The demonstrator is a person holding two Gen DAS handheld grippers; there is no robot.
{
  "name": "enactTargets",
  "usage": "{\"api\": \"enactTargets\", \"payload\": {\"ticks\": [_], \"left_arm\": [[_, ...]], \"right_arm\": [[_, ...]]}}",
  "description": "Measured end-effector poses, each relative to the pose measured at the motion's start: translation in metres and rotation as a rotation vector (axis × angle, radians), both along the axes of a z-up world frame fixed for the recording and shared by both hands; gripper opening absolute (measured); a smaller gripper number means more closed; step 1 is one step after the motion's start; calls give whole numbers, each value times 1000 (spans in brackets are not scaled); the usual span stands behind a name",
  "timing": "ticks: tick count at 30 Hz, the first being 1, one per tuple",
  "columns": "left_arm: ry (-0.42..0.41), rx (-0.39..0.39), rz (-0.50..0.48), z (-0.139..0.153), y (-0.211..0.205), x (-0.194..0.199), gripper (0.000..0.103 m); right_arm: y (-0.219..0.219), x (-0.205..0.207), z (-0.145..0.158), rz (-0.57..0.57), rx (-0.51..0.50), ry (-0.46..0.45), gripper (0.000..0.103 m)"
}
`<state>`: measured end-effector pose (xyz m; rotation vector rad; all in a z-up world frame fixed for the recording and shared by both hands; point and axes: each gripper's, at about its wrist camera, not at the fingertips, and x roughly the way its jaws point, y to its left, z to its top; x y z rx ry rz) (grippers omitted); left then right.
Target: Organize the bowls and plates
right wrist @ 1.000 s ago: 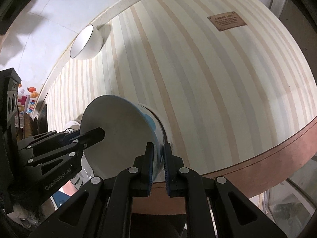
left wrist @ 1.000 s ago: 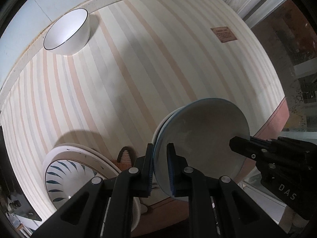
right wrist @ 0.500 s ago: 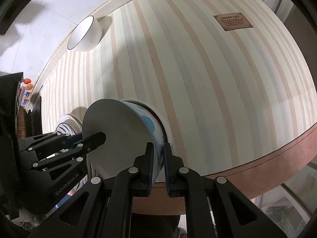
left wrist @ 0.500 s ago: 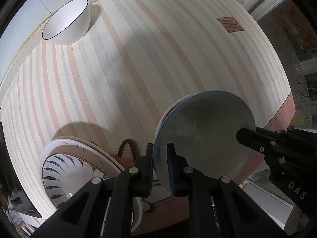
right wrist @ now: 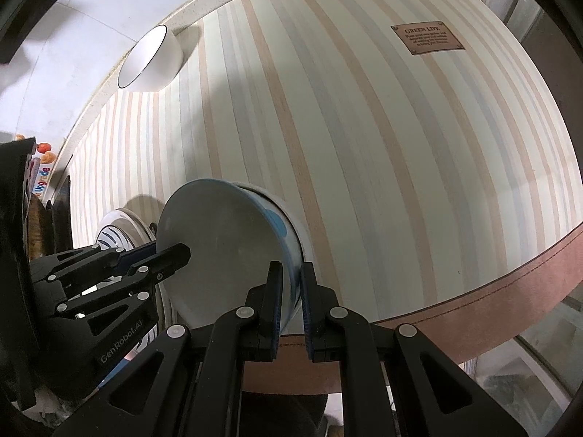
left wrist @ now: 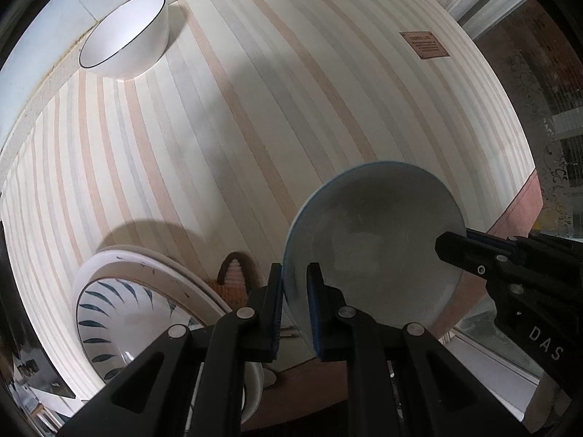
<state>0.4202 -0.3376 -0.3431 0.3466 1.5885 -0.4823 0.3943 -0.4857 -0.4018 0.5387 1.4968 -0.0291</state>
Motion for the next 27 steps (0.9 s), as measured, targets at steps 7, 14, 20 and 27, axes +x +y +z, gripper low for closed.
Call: {"api": "enactTargets", "payload": {"ticks": [7,14,20,27], "left_arm": [[5,-39,6,22,16,-12,11],[26,-86,29,43,32,-21,11],[4,-126,66,64,38,-3,12],[-137,-111,182,82,60,81,15]], "right_arm": [[3,-4,15,19,-29,-11,12],[6,-15,35,32,-41,-21,12],[-2,-5,54,41,-37,-33,12],[-2,77,80,54,-24,-156,18]]}}
